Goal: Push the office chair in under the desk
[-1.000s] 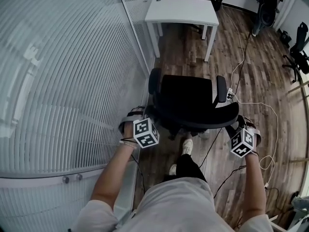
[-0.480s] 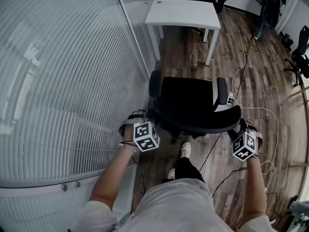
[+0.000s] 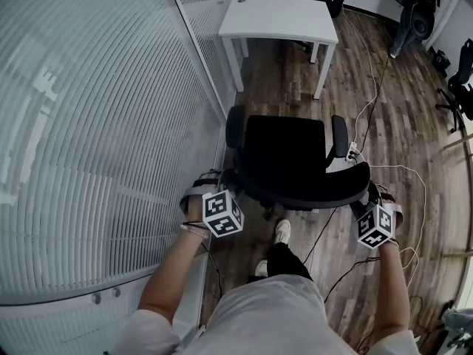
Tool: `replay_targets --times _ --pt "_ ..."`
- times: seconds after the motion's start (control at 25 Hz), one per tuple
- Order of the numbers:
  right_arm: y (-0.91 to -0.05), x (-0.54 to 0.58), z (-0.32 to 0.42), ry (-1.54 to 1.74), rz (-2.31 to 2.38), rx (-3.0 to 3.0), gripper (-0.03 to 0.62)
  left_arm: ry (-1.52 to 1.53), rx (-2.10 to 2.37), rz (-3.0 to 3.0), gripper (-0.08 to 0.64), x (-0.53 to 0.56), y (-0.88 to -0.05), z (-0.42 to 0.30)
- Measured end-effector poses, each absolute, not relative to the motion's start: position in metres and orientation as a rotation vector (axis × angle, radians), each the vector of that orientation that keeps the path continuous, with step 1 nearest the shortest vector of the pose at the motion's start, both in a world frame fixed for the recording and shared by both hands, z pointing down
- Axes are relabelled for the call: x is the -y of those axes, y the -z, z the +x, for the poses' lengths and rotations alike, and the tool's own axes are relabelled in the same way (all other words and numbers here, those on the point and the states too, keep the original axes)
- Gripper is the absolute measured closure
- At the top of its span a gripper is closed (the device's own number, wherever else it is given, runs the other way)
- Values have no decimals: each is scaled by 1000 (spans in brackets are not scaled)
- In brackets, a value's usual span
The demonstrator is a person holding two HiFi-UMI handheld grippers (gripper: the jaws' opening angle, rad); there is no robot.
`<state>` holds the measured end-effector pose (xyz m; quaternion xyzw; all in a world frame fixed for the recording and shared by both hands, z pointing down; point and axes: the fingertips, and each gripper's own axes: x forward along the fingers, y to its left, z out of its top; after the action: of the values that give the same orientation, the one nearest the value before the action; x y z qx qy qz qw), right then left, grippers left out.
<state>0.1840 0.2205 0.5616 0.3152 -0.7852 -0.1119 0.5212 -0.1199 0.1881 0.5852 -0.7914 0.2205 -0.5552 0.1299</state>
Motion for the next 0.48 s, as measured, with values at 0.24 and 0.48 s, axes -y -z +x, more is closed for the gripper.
replay_targets --times 0.24,0.48 --pt "-563 -198 188 262 750 1883 423 1630 -620 -2273 358 -167 -587 -115" --pt "-560 -172 191 252 754 1889 423 1647 -622 -2298 359 -141 -584 -113"
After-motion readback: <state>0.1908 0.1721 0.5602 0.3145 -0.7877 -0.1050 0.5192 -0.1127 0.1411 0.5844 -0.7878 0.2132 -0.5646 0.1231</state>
